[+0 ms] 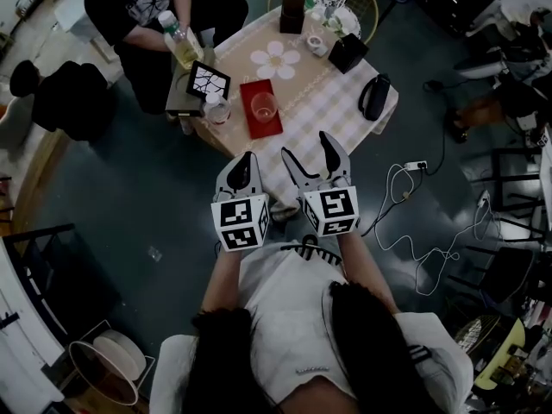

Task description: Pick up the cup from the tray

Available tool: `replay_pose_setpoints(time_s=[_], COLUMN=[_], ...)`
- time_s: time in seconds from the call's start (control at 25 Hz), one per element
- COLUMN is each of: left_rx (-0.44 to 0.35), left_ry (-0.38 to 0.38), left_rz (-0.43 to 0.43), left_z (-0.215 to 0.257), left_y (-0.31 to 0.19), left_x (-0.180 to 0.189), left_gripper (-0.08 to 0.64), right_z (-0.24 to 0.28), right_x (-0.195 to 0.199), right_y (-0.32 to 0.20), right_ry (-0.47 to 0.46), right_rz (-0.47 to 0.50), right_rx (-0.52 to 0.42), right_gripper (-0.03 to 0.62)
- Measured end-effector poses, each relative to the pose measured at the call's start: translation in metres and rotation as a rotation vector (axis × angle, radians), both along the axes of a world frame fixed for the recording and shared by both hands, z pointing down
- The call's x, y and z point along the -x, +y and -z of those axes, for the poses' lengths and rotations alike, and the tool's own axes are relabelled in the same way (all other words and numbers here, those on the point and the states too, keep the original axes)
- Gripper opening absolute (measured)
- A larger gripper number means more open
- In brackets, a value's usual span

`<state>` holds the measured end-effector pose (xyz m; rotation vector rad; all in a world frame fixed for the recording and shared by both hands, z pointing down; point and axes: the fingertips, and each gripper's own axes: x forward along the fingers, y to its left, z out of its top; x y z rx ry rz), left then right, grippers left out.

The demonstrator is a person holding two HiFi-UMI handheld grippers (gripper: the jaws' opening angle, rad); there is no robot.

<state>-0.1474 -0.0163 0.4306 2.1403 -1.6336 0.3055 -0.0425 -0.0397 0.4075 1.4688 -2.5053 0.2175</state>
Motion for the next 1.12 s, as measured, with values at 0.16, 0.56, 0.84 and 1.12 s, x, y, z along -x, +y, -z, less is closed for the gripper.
replay_pose_setpoints(time_s=[0.16, 0.56, 0.84, 1.12], left_rx=[0.012, 0.035, 0.057, 0.111], left_ry=[-0.001, -0.013, -0.033, -0.032], left_rz=[0.016, 0.030, 0.031, 0.048], left_z=[-0.006, -0.018, -0.026, -0.044], left_y=[-0.007, -0.036, -0.056, -0.067], left_x=[0.008, 0.012, 0.015, 0.020], left_gripper=[0.006, 0.006, 0.006, 0.006], right_z=[-0.006, -0.025, -0.043, -0.072], right_x=[0.006, 0.023, 0.036, 0.045], right_y=[-0.008, -0.043, -0.070, -0.093], right_ry=[0.003, 0.037, 0.054, 0.082], right_rz=[0.021, 0.090, 0.122, 0.135], right_rx=[0.005, 0.044, 0.087, 0.129], right_gripper=[0.342, 0.364, 0.396, 0.397])
